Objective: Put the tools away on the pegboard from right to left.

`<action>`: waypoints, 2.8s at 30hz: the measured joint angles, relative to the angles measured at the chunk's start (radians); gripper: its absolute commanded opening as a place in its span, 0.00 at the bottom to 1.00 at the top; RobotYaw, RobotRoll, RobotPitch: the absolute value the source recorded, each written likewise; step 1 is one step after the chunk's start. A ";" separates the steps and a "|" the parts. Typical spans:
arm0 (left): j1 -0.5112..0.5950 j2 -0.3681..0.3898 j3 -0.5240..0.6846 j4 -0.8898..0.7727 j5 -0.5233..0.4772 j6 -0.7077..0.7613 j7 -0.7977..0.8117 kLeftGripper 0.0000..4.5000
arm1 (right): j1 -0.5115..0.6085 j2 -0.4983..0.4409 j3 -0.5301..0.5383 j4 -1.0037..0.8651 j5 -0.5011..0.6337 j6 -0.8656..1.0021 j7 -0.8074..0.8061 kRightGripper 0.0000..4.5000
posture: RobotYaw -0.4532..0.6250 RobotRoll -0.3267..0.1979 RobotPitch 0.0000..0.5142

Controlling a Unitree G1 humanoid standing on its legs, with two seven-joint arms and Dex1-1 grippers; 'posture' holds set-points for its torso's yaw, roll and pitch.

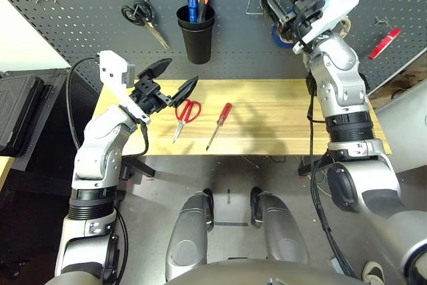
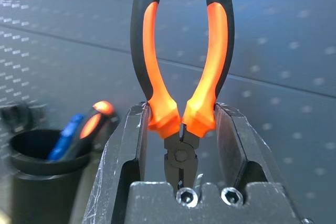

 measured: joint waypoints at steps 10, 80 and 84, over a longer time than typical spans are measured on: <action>0.001 0.001 0.007 -0.016 -0.006 0.000 0.015 1.00 | -0.130 0.020 0.014 0.298 -0.103 -0.199 -0.084 0.44 | 0.45 0.62 0.30; 0.076 0.013 0.004 -0.189 -0.041 0.110 0.075 1.00 | -0.295 0.052 0.007 0.757 -0.187 -0.330 -0.184 0.44 | 0.51 0.62 0.50; 0.076 0.013 0.002 -0.189 -0.041 0.110 0.074 1.00 | -0.295 0.057 0.003 0.757 -0.185 -0.328 -0.182 0.44 | 0.51 0.62 0.50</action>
